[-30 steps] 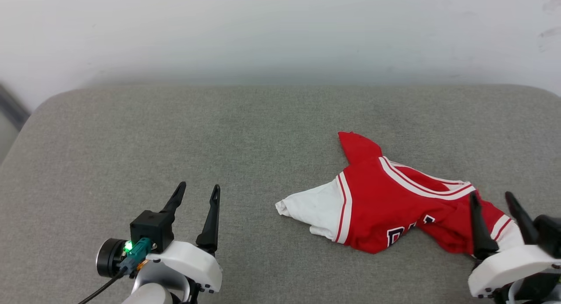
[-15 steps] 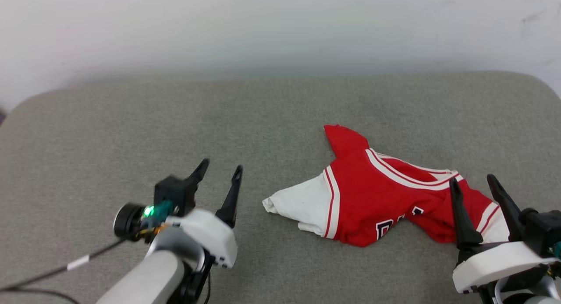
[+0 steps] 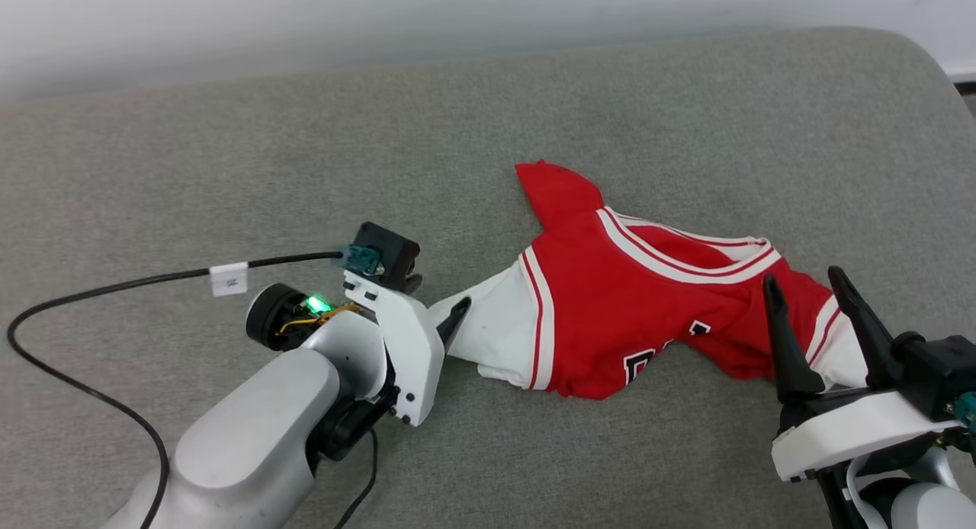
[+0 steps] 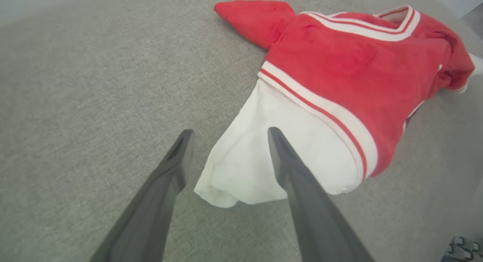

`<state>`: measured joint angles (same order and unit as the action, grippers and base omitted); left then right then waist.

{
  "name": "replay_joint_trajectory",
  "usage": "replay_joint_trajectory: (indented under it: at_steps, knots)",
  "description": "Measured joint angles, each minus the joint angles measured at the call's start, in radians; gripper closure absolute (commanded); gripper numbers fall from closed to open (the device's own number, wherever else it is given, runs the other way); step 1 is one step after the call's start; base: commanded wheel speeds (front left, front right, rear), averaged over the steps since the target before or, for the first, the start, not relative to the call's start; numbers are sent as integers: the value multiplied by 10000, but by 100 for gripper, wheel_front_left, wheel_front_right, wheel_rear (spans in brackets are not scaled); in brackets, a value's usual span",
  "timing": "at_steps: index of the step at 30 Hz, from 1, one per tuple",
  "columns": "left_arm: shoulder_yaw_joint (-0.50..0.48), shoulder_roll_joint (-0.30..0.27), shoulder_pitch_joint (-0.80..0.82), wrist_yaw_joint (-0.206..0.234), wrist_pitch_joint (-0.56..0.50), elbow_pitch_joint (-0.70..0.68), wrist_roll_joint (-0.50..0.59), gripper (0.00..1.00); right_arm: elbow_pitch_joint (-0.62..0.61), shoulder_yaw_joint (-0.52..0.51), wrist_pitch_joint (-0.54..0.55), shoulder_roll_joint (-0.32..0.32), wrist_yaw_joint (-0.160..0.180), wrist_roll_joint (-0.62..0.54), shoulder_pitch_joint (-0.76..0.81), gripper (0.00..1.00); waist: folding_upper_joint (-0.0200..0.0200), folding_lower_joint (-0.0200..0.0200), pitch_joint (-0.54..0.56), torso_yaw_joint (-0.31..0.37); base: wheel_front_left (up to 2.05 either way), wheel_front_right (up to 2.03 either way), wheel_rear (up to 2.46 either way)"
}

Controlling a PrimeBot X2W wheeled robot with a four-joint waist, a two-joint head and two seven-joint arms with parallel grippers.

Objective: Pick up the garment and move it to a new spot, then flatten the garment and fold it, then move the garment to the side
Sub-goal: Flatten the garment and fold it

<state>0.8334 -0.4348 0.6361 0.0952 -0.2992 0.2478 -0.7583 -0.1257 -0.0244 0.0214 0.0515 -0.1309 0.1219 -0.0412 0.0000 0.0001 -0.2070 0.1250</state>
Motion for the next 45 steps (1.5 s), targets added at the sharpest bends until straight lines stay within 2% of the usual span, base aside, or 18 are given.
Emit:
replay_joint_trajectory:
  at_steps: [12,13,14,15,16,17,19,24,28,35,45]
  knots:
    - [1152,-161,977,-1388,-2558,1402,-205,0,424,48,-324,0,0,305,-222,0,0,0,-743,380,0,0,0]
    - [1229,-138,1070,-1475,-2780,1492,-240,17,458,61,-359,0,0,351,-229,0,0,-1,-745,402,0,0,0]
    - [1331,-130,1170,-1524,-2993,1576,-257,53,497,90,-378,0,0,362,-245,0,0,-1,-742,424,0,0,0]
    - [1440,-127,1278,-1599,-3208,1664,-215,69,529,130,-389,0,0,399,-282,0,0,0,-737,452,0,0,0]
    - [1480,-109,1328,-1657,-3333,1739,-226,95,554,173,-410,0,0,456,-320,0,0,0,-728,484,0,0,0]
    - [1515,-96,1345,-1676,-3407,1801,-274,100,573,203,-439,0,0,485,-329,0,0,-1,-716,515,0,0,0]
    - [1551,-100,1364,-1703,-3298,1921,-230,100,637,288,-472,0,0,552,-330,0,0,0,-684,568,0,0,0]
    - [1354,-52,1121,-1306,-2247,2046,-61,100,704,230,-474,0,0,640,-298,0,0,0,-578,511,0,0,0]
    - [938,-96,806,-767,-1177,1841,-6,100,725,100,-462,0,0,702,-246,0,0,0,-425,337,0,0,0]
    - [73,-593,11,290,456,805,-21,100,637,-69,-347,-2,0,871,-199,0,0,0,-104,-153,0,0,0]
    - [-1016,-1467,-1430,1801,1756,-1404,-230,100,568,-846,140,-6,0,1101,-38,0,0,0,248,-843,0,0,0]
